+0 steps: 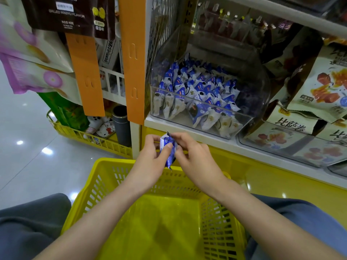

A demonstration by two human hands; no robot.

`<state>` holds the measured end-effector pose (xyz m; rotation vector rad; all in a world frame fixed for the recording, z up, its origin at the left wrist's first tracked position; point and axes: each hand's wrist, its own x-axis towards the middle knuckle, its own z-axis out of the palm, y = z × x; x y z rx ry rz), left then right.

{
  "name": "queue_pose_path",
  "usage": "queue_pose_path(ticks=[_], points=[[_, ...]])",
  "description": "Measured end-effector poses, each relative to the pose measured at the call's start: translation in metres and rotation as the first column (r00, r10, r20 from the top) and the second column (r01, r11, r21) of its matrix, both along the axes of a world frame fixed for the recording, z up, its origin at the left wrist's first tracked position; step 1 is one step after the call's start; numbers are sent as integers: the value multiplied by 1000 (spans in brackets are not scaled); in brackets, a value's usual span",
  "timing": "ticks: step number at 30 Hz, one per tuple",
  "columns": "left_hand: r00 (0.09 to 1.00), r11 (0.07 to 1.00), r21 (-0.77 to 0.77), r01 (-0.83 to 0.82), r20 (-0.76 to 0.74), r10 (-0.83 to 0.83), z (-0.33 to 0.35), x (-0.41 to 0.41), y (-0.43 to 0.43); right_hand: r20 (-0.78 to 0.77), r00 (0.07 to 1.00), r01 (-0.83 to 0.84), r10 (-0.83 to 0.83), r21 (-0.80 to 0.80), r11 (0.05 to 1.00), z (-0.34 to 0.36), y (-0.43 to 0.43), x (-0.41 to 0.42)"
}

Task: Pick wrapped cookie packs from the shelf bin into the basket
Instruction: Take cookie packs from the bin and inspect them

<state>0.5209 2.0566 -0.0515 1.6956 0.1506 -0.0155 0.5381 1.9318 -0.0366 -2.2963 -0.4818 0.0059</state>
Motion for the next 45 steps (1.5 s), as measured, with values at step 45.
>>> queue_pose_path(ticks=[45], points=[[998, 997, 25, 69, 6, -69, 2, 7, 19, -282, 956, 6, 84, 303, 953, 16, -13, 13]])
